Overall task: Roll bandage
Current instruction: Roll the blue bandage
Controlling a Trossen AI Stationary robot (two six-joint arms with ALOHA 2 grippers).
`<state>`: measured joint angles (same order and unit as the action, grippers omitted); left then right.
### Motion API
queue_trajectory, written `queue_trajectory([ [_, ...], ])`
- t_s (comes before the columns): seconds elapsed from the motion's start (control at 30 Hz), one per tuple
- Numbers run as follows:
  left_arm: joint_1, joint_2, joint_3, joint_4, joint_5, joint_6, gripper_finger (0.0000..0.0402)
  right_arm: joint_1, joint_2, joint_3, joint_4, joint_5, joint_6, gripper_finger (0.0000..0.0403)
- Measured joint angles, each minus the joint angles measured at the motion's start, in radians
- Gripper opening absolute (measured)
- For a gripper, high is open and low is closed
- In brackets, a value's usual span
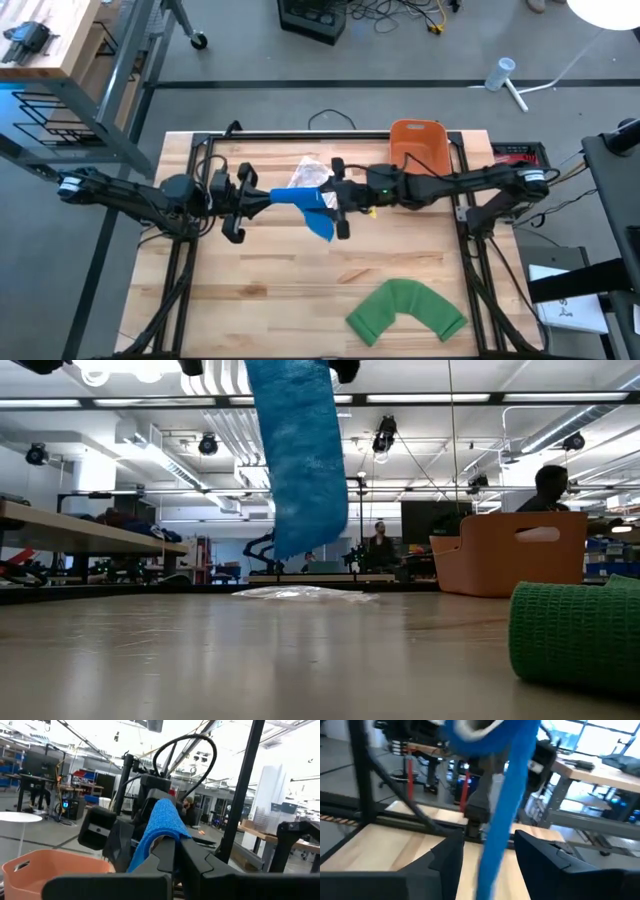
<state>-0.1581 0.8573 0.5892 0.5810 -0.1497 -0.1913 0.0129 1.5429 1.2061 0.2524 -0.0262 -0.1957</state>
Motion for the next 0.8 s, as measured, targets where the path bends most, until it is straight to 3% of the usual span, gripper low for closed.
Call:
queue_trajectory([
  [0.2, 0.0, -0.016, -0.001, -0.024, 0.001, 0.0, 0.0, -0.001, 0.046, 0.097, -0.15, 0.091, -0.039, 0.0119],
  [0.4, 0.0, -0.019, -0.002, -0.028, 0.033, -0.003, 0.0, -0.001, 0.043, 0.1, -0.144, 0.106, -0.113, 0.0011],
  [0.6, 0.0, 0.02, -0.003, -0.027, 0.038, -0.005, 0.0002, -0.011, 0.037, 0.099, -0.112, 0.166, -0.192, 0.0003],
  [0.8, 0.0, 0.064, -0.003, -0.03, 0.155, -0.012, 0.0002, -0.047, 0.011, 0.099, -0.095, 0.212, -0.298, 0.0001],
])
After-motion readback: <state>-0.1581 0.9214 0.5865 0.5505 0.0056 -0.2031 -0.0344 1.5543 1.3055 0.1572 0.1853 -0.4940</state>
